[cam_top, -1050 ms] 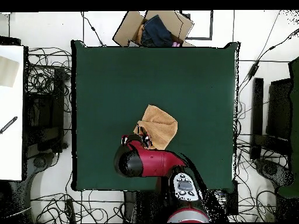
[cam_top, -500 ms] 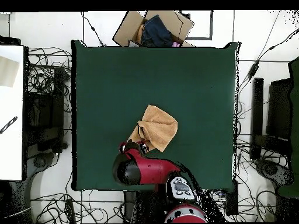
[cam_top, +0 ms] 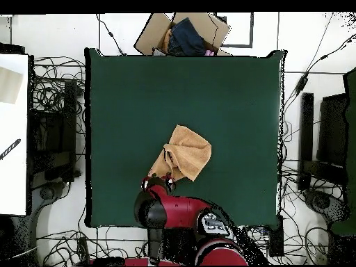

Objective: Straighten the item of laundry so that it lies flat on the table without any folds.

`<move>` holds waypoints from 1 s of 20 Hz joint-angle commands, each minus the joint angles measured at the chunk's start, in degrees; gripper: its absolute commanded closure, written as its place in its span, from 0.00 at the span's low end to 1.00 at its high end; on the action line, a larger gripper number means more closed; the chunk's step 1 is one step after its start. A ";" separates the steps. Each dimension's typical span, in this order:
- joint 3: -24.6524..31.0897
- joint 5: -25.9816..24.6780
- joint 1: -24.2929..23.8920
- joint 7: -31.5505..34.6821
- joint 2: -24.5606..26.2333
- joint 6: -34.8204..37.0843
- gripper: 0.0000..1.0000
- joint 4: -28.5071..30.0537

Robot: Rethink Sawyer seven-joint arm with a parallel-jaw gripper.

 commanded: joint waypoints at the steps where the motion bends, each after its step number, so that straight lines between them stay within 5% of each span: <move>1: 1.61 1.51 -0.85 14.77 4.81 -5.59 0.00 -0.61; 20: -0.21 4.25 -0.68 8.12 3.42 2.80 0.00 -11.06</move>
